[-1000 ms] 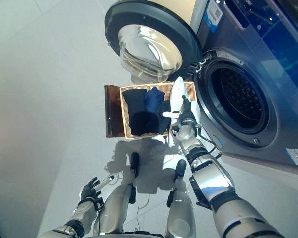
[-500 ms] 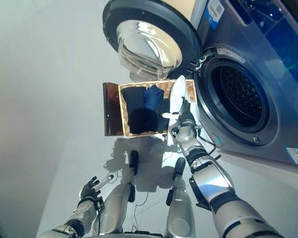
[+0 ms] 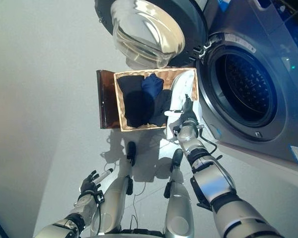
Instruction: Pick up the clothes and place them into the washing machine
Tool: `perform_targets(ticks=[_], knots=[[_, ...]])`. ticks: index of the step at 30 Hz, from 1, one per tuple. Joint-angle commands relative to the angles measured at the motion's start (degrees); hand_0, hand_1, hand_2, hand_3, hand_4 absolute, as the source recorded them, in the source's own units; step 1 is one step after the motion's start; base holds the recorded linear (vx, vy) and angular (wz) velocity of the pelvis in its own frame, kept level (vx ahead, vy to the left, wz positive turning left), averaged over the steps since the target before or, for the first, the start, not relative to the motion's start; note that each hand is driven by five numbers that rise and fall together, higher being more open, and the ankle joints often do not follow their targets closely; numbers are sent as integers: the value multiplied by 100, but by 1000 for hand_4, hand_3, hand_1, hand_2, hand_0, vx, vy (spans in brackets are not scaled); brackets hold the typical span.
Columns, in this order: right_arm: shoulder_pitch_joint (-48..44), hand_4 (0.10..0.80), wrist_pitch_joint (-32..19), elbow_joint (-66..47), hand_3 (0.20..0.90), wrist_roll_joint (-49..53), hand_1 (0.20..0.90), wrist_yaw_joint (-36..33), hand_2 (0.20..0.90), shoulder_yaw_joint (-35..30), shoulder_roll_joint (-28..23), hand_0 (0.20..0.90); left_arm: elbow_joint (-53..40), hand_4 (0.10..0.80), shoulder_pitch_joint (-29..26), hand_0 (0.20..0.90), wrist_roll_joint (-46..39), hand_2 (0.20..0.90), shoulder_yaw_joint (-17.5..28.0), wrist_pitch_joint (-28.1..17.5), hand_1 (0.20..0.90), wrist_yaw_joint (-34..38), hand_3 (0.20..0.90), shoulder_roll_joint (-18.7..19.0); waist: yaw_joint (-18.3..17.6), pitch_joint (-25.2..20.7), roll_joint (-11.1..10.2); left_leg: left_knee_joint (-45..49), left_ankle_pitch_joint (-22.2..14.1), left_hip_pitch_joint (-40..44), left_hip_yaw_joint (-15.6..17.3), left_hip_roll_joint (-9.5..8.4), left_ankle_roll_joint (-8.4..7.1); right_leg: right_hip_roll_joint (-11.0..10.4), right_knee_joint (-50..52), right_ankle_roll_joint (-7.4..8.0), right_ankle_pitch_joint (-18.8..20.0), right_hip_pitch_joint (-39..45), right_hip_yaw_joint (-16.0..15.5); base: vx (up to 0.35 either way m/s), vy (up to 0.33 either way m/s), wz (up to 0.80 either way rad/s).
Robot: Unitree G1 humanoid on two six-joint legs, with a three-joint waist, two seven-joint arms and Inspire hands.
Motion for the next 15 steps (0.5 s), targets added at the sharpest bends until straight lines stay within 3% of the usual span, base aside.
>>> perform_targets(ticks=[1,13,14,15], knots=[[56,800,32,12,900,-53,900,-46,900,33,-115,900,123,800,92,900,-124,900,4,-115,900,256,900,146,24,50,-3,-48,10,-119,16,14,-416,-245,470,214,-288,-102,280,10,2,-3],[-204,800,91,-59,900,-275,900,-130,900,63,-549,900,-216,800,200,900,-334,900,23,-235,900,212,900,163,20,184,69,-48,36,-383,-16,2,-419,-235,579,201,-316,-417,310,0,0,0],[-245,716,90,-78,782,-301,782,-152,782,76,-571,782,-263,800,215,900,-345,900,6,-248,900,208,900,162,23,194,73,-48,35,-404,-20,0,-417,-233,596,198,-319,-453,316,0,0,0],[-284,565,92,-91,571,-329,571,-171,571,100,-607,571,-305,800,236,900,-364,900,-1,-266,900,209,900,156,23,204,84,-48,41,-427,-24,-7,-416,-228,615,191,-322,-490,325,0,0,0]])
